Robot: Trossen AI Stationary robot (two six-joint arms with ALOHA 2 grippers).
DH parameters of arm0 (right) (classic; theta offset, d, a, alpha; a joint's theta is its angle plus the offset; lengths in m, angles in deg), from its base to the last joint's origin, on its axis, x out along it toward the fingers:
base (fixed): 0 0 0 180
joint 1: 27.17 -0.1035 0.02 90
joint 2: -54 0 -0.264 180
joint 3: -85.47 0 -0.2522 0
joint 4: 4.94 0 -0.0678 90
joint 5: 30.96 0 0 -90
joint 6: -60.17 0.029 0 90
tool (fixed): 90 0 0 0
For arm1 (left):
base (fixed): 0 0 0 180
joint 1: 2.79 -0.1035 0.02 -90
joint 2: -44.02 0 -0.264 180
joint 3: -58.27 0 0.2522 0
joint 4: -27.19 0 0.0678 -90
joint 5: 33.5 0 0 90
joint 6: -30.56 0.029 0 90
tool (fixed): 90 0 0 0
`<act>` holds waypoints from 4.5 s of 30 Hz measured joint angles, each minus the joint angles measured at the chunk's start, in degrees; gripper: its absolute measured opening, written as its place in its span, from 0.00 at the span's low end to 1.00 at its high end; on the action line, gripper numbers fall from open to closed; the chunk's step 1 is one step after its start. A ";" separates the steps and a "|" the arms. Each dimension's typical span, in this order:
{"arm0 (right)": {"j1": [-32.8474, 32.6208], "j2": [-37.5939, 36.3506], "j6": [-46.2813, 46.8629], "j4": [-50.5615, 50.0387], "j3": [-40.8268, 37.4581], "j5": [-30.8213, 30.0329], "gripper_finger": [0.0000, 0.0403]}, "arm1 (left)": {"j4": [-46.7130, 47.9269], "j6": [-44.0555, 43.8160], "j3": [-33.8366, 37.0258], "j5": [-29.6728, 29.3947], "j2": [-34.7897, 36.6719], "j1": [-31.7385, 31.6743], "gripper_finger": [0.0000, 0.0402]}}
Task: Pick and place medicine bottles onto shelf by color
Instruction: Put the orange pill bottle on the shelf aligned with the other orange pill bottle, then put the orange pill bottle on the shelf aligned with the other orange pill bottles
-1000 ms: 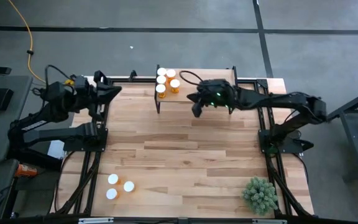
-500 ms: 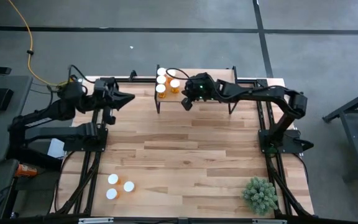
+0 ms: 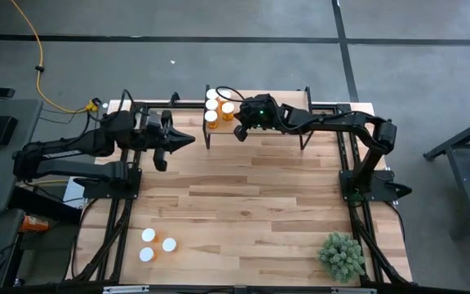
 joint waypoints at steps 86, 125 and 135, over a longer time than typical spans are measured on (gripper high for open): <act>-21.44 -39.63 1.73 20.82 -32.81 1.05 0.00 | -9.72 7.56 -0.02 -2.66 -5.06 0.64 0.04; -21.44 -39.61 6.96 15.70 -32.74 0.15 0.00 | 52.90 -5.05 -22.18 -9.03 -23.55 43.35 0.83; -21.44 -39.59 3.85 5.80 -32.74 0.17 0.00 | 52.49 -28.51 -22.18 -13.64 -41.44 58.21 0.83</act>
